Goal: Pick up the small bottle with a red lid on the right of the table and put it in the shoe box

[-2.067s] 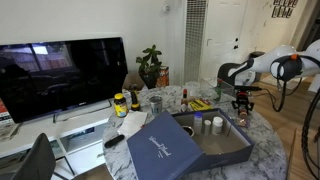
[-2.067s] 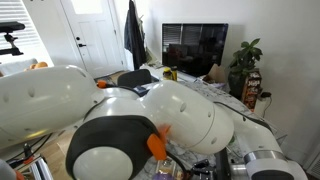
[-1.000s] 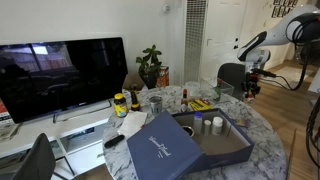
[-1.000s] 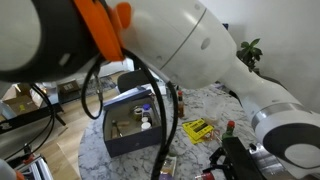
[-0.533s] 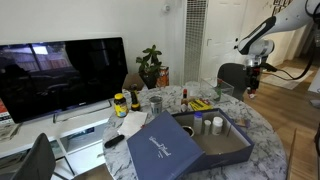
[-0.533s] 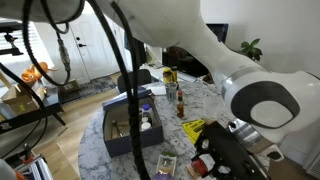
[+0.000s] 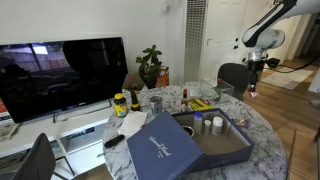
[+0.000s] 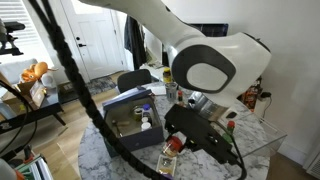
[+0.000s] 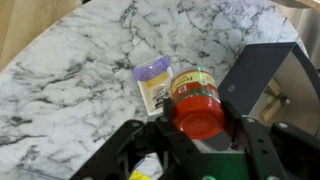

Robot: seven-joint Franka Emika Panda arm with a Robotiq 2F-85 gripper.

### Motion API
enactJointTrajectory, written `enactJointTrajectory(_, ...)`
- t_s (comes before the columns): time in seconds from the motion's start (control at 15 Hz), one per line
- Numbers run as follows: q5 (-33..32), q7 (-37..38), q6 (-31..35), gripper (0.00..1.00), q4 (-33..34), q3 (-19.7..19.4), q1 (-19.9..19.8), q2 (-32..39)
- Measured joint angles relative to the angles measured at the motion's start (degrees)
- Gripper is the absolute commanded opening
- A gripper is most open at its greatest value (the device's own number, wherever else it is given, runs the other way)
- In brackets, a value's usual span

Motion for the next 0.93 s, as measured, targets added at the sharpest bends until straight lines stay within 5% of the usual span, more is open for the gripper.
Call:
enactJointTrajectory(0.07,0.00,-1.79,1.21,0.49,-2.93,0.00,1.13,-2.72)
enactJointTrajectory(0.4,0.17,-4.98,4.64,0.49,-12.17,-0.03,4.18,-11.98)
enactJointTrajectory(0.47,0.18,-5.21,4.74,0.24,-12.40,-0.14,4.18,-12.22)
enactJointTrajectory(0.73,0.17,-6.15,5.25,0.24,-12.55,-1.04,6.09,-12.28)
enactJointTrajectory(0.93,0.39,-8.32,7.70,0.24,-16.18,1.03,11.68,-14.15)
